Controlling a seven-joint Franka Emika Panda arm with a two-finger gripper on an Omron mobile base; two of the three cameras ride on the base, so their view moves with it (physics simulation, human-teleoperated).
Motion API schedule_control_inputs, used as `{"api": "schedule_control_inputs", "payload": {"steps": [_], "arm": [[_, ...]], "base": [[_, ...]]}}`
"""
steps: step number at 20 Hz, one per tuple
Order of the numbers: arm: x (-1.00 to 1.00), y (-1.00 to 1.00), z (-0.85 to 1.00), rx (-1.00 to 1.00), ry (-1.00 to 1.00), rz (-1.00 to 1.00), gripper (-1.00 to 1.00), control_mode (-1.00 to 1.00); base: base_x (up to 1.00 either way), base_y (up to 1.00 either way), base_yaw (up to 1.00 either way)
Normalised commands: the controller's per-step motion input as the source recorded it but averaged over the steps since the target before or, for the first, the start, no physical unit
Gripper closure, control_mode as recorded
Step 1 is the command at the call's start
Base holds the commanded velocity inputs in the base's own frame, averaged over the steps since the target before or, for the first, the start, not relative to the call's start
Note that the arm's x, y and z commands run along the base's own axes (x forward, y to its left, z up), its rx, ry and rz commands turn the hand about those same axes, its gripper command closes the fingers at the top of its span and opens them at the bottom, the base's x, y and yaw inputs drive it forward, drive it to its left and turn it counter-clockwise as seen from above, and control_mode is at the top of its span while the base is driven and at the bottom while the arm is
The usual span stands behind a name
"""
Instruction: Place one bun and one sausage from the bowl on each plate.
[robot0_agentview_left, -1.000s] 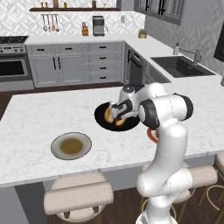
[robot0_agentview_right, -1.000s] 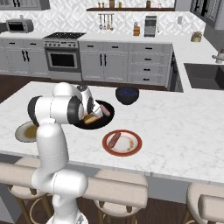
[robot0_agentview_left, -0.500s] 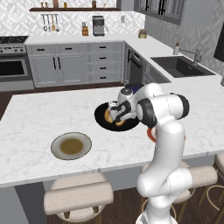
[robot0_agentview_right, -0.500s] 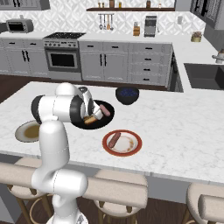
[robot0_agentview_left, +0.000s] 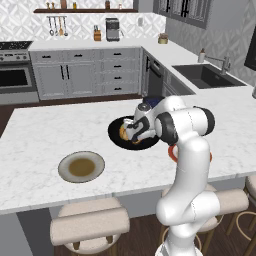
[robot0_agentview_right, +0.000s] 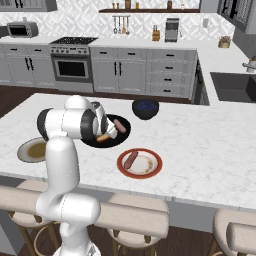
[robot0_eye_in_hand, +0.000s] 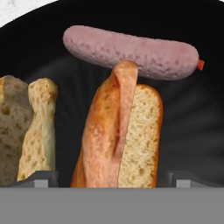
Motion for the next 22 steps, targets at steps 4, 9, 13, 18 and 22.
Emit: {"api": "schedule_control_inputs", "payload": {"steps": [4,9,13,18,22], "arm": [[0.00,0.00,0.00,0.00,0.00,0.00,1.00,-1.00],[0.00,0.00,0.00,0.00,0.00,0.00,1.00,-1.00],[0.00,0.00,0.01,0.00,0.00,0.00,1.00,-1.00],[-0.08,0.00,0.59,0.00,0.00,0.00,1.00,-1.00],[-0.09,-0.04,0.80,0.00,0.00,0.00,1.00,-1.00]], "base": [[0.00,0.00,0.00],[0.00,0.00,0.00],[0.00,0.00,0.00],[0.00,0.00,0.00],[0.00,0.00,0.00]]}}
